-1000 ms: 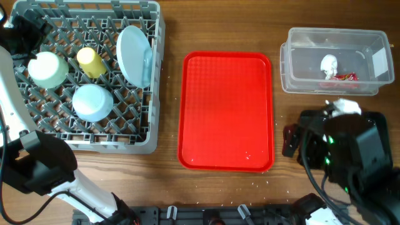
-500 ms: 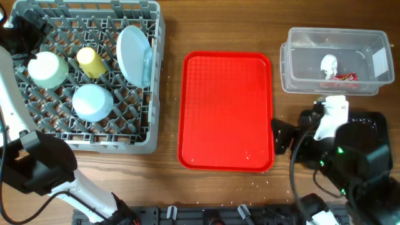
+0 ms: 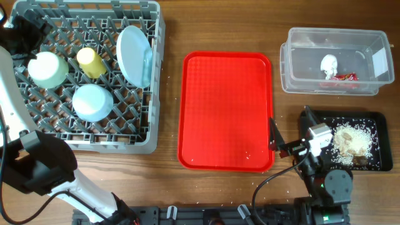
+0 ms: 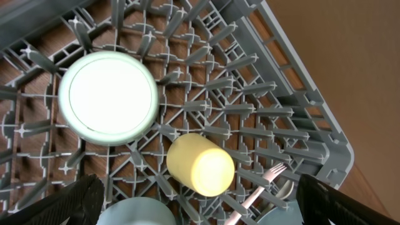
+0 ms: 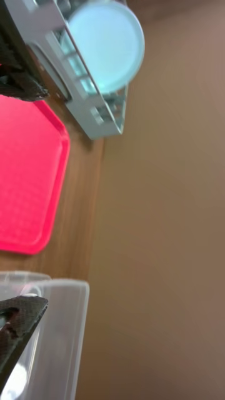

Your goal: Sort waste into correct bins and load items into the dishwasher rack

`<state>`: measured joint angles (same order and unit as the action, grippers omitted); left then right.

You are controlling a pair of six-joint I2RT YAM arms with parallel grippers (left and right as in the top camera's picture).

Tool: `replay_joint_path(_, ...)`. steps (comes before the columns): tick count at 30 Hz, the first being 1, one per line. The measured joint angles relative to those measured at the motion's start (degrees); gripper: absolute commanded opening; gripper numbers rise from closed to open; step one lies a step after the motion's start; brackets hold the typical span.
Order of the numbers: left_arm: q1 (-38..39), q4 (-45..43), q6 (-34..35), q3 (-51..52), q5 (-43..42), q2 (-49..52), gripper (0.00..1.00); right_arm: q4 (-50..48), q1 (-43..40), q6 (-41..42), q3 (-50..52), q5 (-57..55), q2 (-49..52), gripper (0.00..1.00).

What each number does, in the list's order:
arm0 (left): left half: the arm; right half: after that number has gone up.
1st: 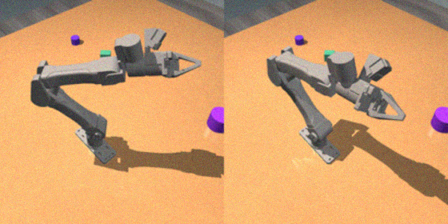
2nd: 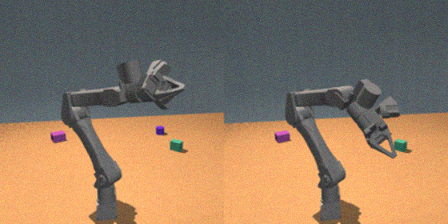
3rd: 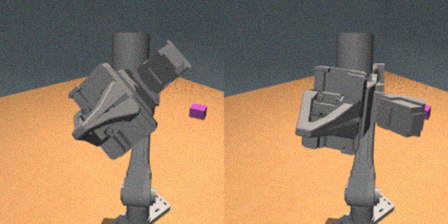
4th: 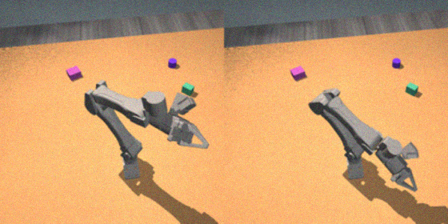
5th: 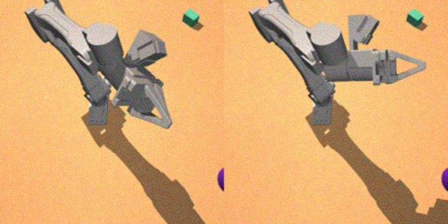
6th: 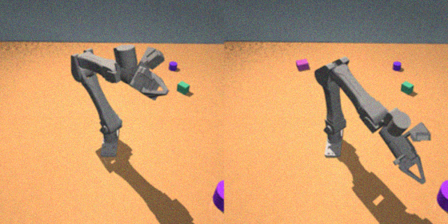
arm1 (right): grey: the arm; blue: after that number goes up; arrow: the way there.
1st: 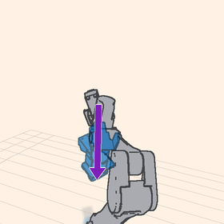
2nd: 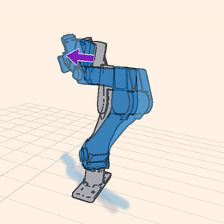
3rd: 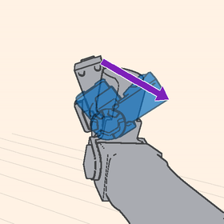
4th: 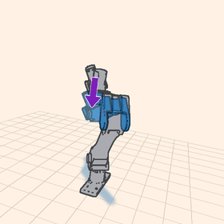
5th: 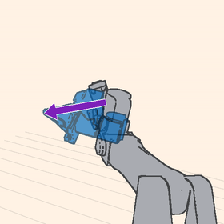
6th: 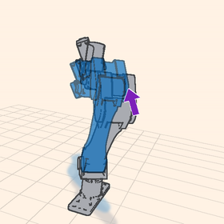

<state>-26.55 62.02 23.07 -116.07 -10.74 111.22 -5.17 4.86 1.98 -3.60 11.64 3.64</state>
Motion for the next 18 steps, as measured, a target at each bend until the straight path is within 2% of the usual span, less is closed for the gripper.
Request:
replay_joint_path(6, 0.0, 0.0, 0.0, 0.0, 0.0, 0.0, 1.00, -1.0, -6.4, 1.4, 3.1, -0.7, -2.4, 1.00)
replay_joint_path(9, 0.0, 0.1, 0.0, 0.0, 0.0, 0.0, 1.00, 4.4, -9.0, 1.4, 3.2, -1.9, -2.6, 1.00)
replay_joint_path(18, 0.0, 0.1, 0.0, 0.0, 0.0, 0.0, 1.00, 5.0, -9.2, 1.2, 3.2, -3.1, -2.6, 1.00)
